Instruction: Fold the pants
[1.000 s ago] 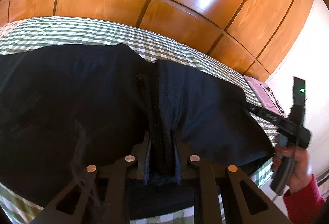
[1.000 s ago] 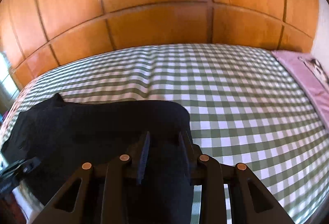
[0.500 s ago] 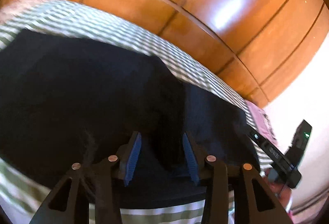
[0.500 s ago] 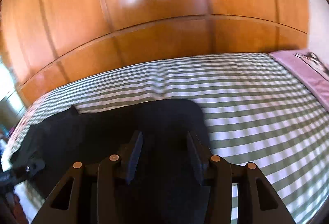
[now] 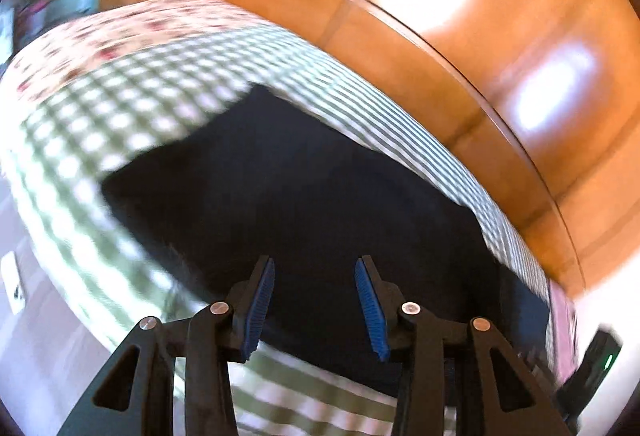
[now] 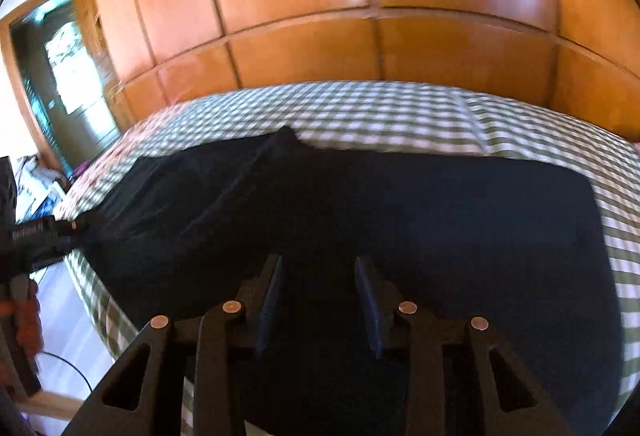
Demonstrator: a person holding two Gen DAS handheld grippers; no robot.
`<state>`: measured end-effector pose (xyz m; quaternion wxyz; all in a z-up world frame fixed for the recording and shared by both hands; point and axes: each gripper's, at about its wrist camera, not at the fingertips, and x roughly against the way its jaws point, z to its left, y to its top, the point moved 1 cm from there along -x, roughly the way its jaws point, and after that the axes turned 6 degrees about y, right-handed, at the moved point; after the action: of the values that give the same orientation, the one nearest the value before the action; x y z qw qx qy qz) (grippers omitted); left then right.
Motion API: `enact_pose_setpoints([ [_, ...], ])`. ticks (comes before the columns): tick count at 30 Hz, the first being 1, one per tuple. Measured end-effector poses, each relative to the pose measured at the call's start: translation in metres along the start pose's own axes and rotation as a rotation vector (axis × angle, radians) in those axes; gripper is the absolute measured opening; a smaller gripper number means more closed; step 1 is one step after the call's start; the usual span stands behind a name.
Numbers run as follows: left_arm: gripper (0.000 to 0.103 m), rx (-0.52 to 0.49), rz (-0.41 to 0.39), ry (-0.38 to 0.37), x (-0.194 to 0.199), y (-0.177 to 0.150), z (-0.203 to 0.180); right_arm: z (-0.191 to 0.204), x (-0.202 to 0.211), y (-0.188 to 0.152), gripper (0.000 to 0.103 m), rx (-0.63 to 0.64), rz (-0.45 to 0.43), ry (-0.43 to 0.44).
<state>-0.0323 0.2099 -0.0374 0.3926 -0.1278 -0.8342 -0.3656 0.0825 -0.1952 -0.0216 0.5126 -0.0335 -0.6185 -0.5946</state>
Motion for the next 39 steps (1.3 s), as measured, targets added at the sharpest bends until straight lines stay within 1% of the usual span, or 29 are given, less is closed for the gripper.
enact_pose_setpoints([
  [2, 0.043, 0.056, -0.012, 0.026, 0.005, 0.004, 0.016, 0.011, -0.003, -0.003, 0.038, 0.055, 0.009, -0.045],
  [4, 0.043, 0.132, -0.029, 0.059, 0.013, 0.004, 0.034, 0.014, -0.005, -0.004, 0.038, 0.081, 0.012, -0.057],
  [7, 0.043, 0.227, -0.027, 0.081, 0.017, 0.011, 0.064, 0.006, -0.004, -0.006, 0.038, 0.054, 0.008, -0.031],
  [9, 0.043, 0.271, 0.004, 0.087, 0.014, 0.01, 0.077, -0.001, -0.004, -0.007, 0.038, 0.002, -0.001, -0.003],
  [11, 0.043, 0.316, 0.041, 0.052, 0.009, 0.007, 0.087, -0.002, -0.003, -0.007, 0.038, 0.0, -0.002, -0.006],
  [14, 0.043, 0.363, 0.061, -0.015, -0.001, 0.008, 0.091, 0.003, -0.002, -0.01, 0.038, 0.022, -0.005, -0.024],
  [16, 0.043, 0.367, 0.054, -0.046, -0.004, 0.01, 0.092, 0.003, -0.001, -0.01, 0.038, 0.013, -0.009, -0.019],
  [18, 0.043, 0.369, 0.043, -0.057, -0.005, 0.011, 0.093, 0.001, 0.0, -0.01, 0.038, 0.004, -0.011, -0.012],
  [21, 0.043, 0.406, 0.03, -0.093, -0.01, 0.01, 0.098, 0.0, -0.002, -0.01, 0.038, 0.001, -0.014, -0.008],
  [23, 0.043, 0.4, 0.016, -0.092, -0.017, 0.014, 0.098, 0.001, -0.001, -0.01, 0.038, -0.001, -0.018, -0.011],
  [26, 0.042, 0.334, -0.013, -0.056, -0.023, 0.022, 0.092, 0.002, -0.001, -0.01, 0.038, -0.002, -0.022, -0.016],
  [29, 0.037, 0.276, -0.037, -0.016, -0.026, 0.025, 0.081, 0.002, 0.0, -0.01, 0.038, -0.001, -0.022, -0.016],
  [30, 0.029, 0.257, -0.041, 0.006, -0.027, 0.026, 0.078, 0.002, 0.0, -0.01, 0.038, -0.001, -0.022, -0.016],
  [31, 0.028, 0.24, -0.043, 0.028, -0.028, 0.026, 0.075, 0.002, 0.0, -0.01, 0.038, 0.0, -0.021, -0.015],
  [32, 0.028, 0.233, -0.047, 0.036, -0.029, 0.026, 0.073, 0.002, 0.0, -0.01, 0.038, -0.001, -0.02, -0.015],
  [34, 0.022, 0.221, -0.054, 0.047, -0.028, 0.026, 0.07, 0.001, 0.0, -0.01, 0.038, -0.002, -0.022, -0.016],
  [35, 0.021, 0.208, -0.056, 0.057, -0.028, 0.027, 0.068, 0.002, 0.0, -0.011, 0.038, -0.001, -0.024, -0.018],
  [37, 0.018, 0.165, -0.071, 0.081, -0.027, 0.029, 0.061, 0.002, 0.0, -0.011, 0.038, 0.003, -0.025, -0.02],
  [39, 0.016, 0.128, -0.089, 0.1, -0.025, 0.03, 0.054, 0.002, 0.0, -0.011, 0.038, 0.005, -0.026, -0.022],
])
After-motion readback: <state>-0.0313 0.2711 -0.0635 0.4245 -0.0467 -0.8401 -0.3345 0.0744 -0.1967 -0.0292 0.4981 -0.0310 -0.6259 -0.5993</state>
